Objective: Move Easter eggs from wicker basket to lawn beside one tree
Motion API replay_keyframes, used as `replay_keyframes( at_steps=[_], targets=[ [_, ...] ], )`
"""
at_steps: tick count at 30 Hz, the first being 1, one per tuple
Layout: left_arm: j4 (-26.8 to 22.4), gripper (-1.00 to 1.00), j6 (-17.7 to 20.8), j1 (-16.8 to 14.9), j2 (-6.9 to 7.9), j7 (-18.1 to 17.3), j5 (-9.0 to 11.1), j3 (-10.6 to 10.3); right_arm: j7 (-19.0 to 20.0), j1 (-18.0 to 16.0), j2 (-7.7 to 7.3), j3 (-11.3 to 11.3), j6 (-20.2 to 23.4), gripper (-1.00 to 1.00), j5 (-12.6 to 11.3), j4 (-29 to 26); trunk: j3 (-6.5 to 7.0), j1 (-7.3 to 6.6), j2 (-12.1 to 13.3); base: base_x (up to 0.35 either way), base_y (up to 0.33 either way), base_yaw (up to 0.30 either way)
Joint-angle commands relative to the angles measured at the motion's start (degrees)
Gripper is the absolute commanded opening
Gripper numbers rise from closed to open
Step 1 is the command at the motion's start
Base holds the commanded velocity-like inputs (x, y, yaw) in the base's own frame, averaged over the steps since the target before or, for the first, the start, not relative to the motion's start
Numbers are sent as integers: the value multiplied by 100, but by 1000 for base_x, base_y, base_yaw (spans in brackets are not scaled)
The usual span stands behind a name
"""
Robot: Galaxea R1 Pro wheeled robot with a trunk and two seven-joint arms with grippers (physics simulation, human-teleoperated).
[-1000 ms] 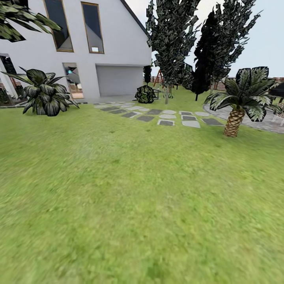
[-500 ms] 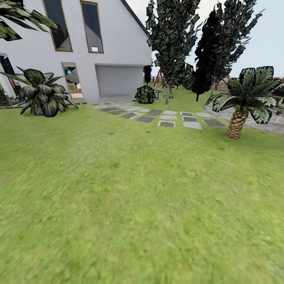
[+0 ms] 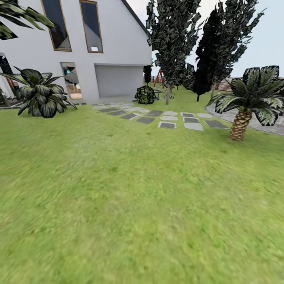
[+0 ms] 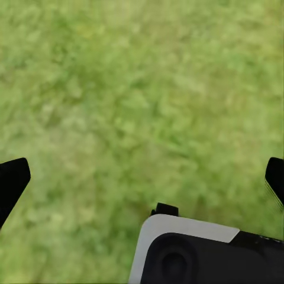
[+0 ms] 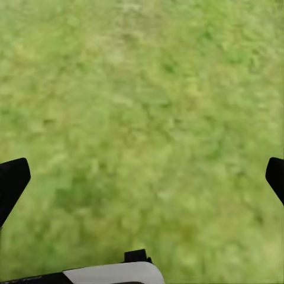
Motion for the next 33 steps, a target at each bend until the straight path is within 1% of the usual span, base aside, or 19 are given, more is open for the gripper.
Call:
replay_keyframes(
  at_steps=[1, 24, 28, 30, 33],
  targets=[
    [4, 100, -16, -5, -2, -4, -22, 39, -5, -7, 0, -8, -23, 100, -1, 11, -12, 7, -11, 339, 0, 0],
    [4, 100, -16, -5, 13, -4, -30, 37, -5, -7, 0, -9, -23, 100, 1, 11, -12, 7, -11, 339, 0, 0],
    [4, 100, -16, -5, 15, -7, -31, 33, -10, -7, -3, -25, -26, 100, -36, -8, -12, 7, -11, 339, 0, 0],
    [4, 100, -16, -5, 14, -7, -31, 31, -7, -7, 1, -29, -44, 100, -46, -114, -12, 7, -11, 339, 0, 0],
    [4, 100, -16, -5, 9, -7, -31, 25, -7, -7, 3, -29, -20, 100, -54, -792, -12, 7, -11, 338, 0, 0]
  ],
)
